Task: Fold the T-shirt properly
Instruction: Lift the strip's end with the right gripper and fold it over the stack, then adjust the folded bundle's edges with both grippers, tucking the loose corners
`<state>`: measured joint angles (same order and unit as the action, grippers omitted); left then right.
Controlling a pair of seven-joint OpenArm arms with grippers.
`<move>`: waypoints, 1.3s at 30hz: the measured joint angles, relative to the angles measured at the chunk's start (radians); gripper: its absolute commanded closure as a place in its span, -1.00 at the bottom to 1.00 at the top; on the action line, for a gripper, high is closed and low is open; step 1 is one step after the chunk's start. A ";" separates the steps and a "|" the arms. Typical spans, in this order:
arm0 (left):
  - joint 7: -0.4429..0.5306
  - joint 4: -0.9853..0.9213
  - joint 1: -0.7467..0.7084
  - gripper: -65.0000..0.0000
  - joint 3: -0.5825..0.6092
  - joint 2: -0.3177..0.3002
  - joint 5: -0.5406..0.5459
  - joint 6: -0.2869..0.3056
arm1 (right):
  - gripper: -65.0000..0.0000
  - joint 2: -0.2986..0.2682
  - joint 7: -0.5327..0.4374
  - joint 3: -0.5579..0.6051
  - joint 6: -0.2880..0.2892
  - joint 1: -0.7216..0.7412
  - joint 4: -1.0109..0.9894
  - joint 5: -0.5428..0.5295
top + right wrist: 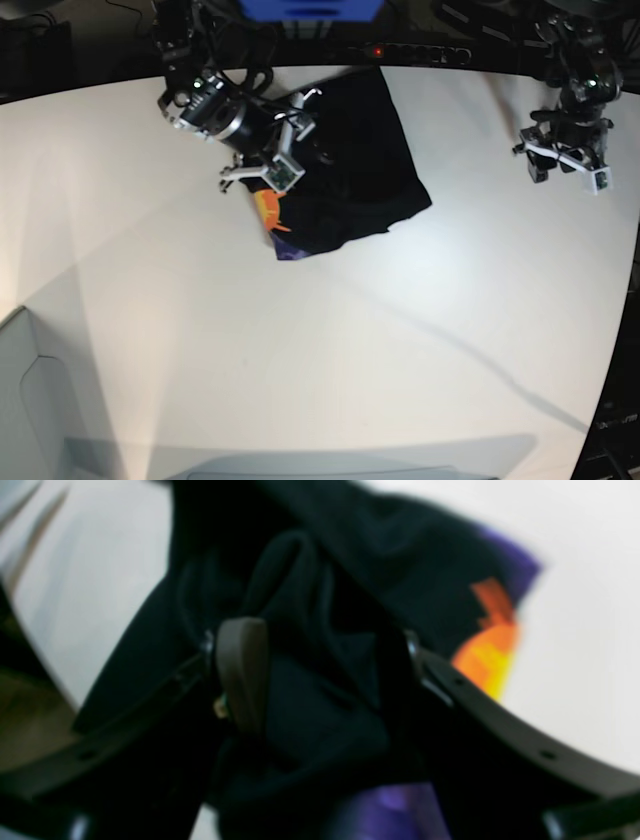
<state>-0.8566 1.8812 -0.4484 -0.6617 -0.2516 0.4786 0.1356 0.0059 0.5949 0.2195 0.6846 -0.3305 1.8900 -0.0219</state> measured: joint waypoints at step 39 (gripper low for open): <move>0.003 0.010 -0.092 -0.04 -0.128 0.067 0.001 0.003 | -0.06 -0.023 -0.036 0.269 0.000 0.183 -0.266 0.001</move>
<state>-0.8539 1.8912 -0.5407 -0.7895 -0.1848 0.4793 0.1390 -0.0166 0.5587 0.4889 0.6849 -0.1471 1.6245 -0.0208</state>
